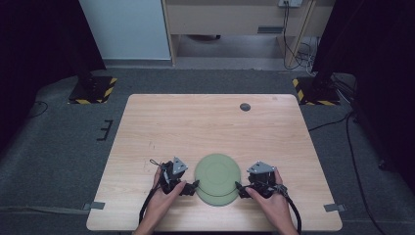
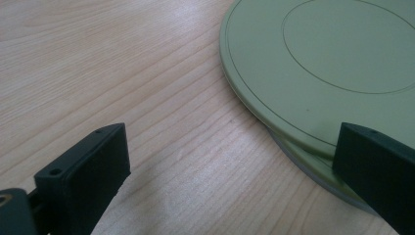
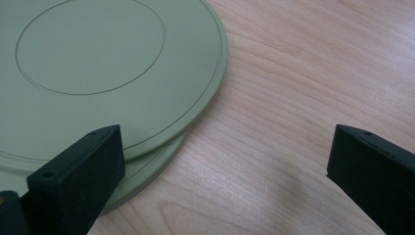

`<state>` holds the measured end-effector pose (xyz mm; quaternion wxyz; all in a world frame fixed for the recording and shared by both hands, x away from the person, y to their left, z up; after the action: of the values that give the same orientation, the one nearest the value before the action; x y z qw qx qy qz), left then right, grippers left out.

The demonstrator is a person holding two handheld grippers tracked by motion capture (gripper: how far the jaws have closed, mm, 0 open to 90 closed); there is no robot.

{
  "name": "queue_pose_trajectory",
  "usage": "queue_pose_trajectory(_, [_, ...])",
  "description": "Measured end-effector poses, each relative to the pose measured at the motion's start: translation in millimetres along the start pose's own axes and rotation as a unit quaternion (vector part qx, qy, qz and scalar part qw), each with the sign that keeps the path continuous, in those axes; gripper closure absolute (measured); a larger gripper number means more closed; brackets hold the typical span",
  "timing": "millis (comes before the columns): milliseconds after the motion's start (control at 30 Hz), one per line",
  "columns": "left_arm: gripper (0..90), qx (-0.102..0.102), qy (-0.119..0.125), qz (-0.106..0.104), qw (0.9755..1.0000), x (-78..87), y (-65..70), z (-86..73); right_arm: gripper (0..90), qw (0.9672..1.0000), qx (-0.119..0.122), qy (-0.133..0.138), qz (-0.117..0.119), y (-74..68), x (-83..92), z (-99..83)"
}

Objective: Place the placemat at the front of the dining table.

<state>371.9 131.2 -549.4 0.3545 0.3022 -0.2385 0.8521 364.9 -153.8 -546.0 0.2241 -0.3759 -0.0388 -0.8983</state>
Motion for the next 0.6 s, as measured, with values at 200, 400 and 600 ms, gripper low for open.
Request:
queue_pose_trajectory(200, [0.0, -0.005, -0.007, 0.003, 1.0000, -1.3, -3.6, 3.3, 0.6, 1.0000, -0.002, 0.001, 0.001, 0.5, -1.6, 1.3])
queue_pose_trajectory(400, [0.0, -0.002, -0.008, 0.001, 1.0000, -2.8, -6.5, 3.2, 0.6, 1.0000, -0.005, -0.002, 0.004, 2.0, -2.8, 2.8])
queue_pose_trajectory(600, [0.0, -0.001, -0.007, 0.002, 1.0000, -3.9, -8.0, 3.7, 0.6, 1.0000, -0.007, -0.005, 0.002, 2.9, -3.9, 4.7])
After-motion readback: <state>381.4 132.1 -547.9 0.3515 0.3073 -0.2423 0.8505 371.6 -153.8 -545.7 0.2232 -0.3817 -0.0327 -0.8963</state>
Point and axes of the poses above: each handheld gripper's, and its own axes: x roughly backward along the jaws, z roughly out of its top, y roughly to its right, the point moved 3 cm from there along -x, roughly forward along the jaws, and after that the axes turned 14 degrees about -x, right-handed, at the moved point
